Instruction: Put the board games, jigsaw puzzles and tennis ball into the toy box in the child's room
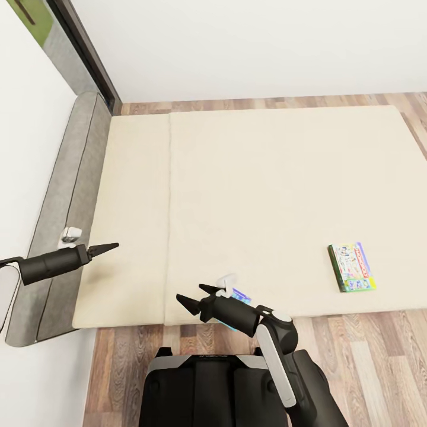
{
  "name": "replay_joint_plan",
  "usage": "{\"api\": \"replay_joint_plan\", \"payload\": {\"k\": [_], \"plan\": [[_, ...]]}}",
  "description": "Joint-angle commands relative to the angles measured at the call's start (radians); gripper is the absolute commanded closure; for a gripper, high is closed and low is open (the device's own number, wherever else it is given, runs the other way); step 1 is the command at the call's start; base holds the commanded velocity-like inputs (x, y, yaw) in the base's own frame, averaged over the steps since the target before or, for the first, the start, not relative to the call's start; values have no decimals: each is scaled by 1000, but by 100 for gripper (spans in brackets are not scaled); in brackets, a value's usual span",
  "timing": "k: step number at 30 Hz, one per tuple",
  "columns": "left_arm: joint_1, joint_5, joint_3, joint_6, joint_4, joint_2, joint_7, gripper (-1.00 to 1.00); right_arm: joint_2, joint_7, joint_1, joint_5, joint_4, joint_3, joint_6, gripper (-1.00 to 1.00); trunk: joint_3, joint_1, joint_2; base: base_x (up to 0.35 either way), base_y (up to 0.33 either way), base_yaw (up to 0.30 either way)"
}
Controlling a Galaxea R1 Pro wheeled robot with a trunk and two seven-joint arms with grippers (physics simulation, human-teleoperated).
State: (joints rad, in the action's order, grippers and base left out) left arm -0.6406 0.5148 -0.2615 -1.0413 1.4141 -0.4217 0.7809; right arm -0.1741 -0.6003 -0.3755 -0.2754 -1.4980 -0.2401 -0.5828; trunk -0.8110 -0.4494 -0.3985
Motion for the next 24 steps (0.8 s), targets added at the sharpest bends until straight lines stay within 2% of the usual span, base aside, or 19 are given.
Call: {"api": "replay_joint_plan", "payload": {"k": [1, 10, 24], "plan": [[-1, -4, -1, -4, 0, 0, 6, -100, 0, 1, 0, -7, -1, 1, -8, -100, -1, -1, -2, 0, 22, 0], [-1, -3, 0, -3, 0, 1, 6, -100, 0, 1, 0, -7, -1, 1, -8, -100, -1, -1, -2, 15, 108, 0], [-1, -4, 1, -3, 0, 1, 6, -100, 0, 1, 0, -7, -1, 2, -8, -100, -1, -1, -2, 1, 9, 0]]}}
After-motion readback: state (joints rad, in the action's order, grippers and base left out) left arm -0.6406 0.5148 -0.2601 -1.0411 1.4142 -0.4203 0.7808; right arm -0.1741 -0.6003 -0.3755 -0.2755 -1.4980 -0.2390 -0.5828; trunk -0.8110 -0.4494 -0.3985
